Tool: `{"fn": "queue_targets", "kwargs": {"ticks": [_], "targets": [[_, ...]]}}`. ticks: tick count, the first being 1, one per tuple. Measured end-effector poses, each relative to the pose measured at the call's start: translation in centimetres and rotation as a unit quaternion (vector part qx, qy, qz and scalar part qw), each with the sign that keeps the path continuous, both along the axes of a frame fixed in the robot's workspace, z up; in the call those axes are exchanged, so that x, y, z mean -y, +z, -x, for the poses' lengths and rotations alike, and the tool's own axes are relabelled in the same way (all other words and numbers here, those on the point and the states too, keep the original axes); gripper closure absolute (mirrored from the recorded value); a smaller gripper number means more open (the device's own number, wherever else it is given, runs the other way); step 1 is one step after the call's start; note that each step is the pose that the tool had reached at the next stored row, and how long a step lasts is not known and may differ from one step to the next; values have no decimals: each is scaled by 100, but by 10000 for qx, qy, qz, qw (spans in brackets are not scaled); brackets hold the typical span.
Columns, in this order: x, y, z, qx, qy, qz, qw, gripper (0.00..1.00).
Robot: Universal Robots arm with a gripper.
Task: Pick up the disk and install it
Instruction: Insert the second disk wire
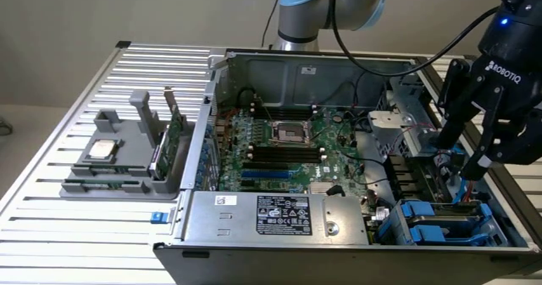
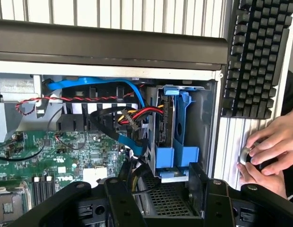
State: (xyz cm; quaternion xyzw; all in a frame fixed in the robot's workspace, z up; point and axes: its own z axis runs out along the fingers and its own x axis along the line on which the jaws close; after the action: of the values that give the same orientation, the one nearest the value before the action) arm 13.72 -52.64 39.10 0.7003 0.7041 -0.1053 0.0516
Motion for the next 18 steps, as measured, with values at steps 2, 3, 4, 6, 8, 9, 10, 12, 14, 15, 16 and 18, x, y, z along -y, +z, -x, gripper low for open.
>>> {"fn": "queue_targets", "kwargs": {"ticks": [2, 3, 4, 6, 8, 9, 10, 12, 14, 15, 16, 18], "targets": [[-29, -6, 8, 16, 0, 89, 10000, 40], [-41, -7, 12, 17, 0, 118, 9999, 40], [-52, -8, 16, 18, 0, 138, 9999, 40], [-74, -12, 17, 18, 0, 162, 9999, 40], [-94, -22, 18, 22, 0, 175, 9998, 40], [-102, -30, 18, 24, -1, 176, 9998, 40], [-109, -37, 18, 25, -1, 179, 9998, 40], [-126, -51, 18, 27, -1, 183, 9998, 40], [-141, -55, 18, 29, -1, 207, 9998, 40], [-149, -56, 18, 33, -1, 238, 9997, 40], [-155, -56, 18, 41, -1, 273, 9996, 40], [-164, -59, 17, 60, -1, 347, 9994, 40]]}}
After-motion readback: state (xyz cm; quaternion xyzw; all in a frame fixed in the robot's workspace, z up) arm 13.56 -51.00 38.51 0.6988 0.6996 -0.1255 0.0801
